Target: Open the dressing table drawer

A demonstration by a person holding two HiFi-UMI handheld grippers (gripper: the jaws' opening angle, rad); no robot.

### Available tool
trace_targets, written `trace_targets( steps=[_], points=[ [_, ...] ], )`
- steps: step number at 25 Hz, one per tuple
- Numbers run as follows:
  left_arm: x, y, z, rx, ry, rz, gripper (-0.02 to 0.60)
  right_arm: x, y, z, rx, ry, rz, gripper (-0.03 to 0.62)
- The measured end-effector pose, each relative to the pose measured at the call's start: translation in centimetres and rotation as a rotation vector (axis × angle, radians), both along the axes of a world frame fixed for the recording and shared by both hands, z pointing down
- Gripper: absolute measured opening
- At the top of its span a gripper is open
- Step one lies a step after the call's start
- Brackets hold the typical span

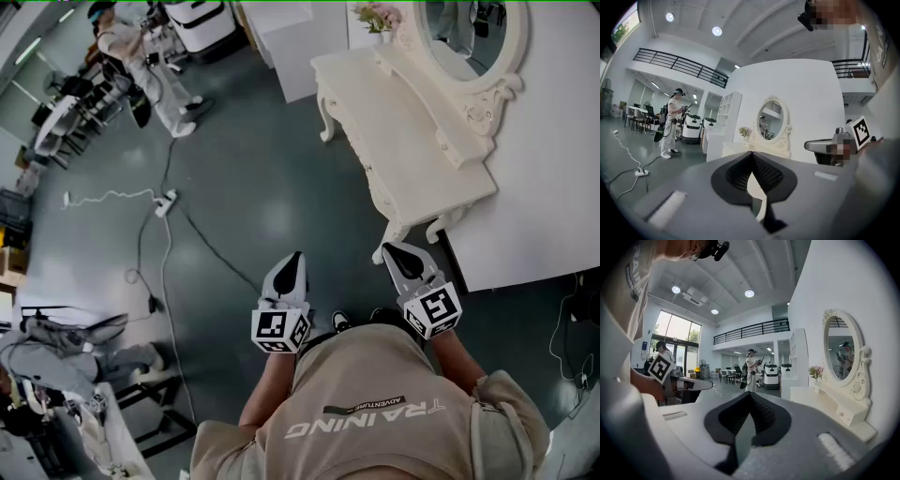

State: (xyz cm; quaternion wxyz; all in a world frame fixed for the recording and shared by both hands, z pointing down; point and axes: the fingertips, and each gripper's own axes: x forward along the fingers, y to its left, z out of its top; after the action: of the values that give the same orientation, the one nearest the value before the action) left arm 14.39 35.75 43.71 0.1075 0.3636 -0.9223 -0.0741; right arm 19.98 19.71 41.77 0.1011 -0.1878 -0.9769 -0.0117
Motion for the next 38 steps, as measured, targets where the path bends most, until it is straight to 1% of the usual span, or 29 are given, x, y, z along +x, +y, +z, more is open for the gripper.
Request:
trace_targets(
  steps=[6,9,11,14,19,24,28,32,35,38],
  points=[
    [-1.7,0.4,0.1,0.02,0.0,0.029,0.015,-1.2,0.9,0.1,0.002,-0.006,0.02,0.002],
    [-2.1,0.7,0.3,0.03,0.005,0.045,0.015,-1.3,1.1,0.0,-0.024,-0.006,0.047,0.002],
    [-2.3,0.7,0.5,0.032,0.008,0.053,0.015,-1.4,1.0,0.1,-0.023,-0.006,0.065,0.003],
    [-2.7,0.8,1.3,0.029,0.021,0.055,0.015,-1.6,1.1,0.9,-0.01,0.022,0.073,0.002],
    [-3.4,1.6,2.8,0.022,0.063,0.04,0.015,-2.9,2.0,2.8,-0.02,0.093,0.046,0.003],
    [-4.7,3.0,3.8,-0.001,0.104,-0.002,0.015,-5.8,3.1,3.7,-0.052,0.12,-0.001,0.003],
    [-6.9,3.8,4.6,-0.032,0.118,-0.024,0.015,-9.0,3.7,4.3,-0.078,0.121,-0.023,0.003],
    [-10.9,3.1,4.8,-0.052,0.115,-0.033,0.015,-12.9,2.6,4.8,-0.088,0.11,-0.019,0.003],
    [-13.9,1.6,3.9,-0.041,0.102,-0.016,0.015,-15.8,0.9,4.7,-0.084,0.101,-0.003,0.003],
    [-17.7,0.0,3.6,-0.067,0.089,0.012,0.015,-19.1,-0.8,4.8,-0.081,0.079,0.026,0.003]
  ],
)
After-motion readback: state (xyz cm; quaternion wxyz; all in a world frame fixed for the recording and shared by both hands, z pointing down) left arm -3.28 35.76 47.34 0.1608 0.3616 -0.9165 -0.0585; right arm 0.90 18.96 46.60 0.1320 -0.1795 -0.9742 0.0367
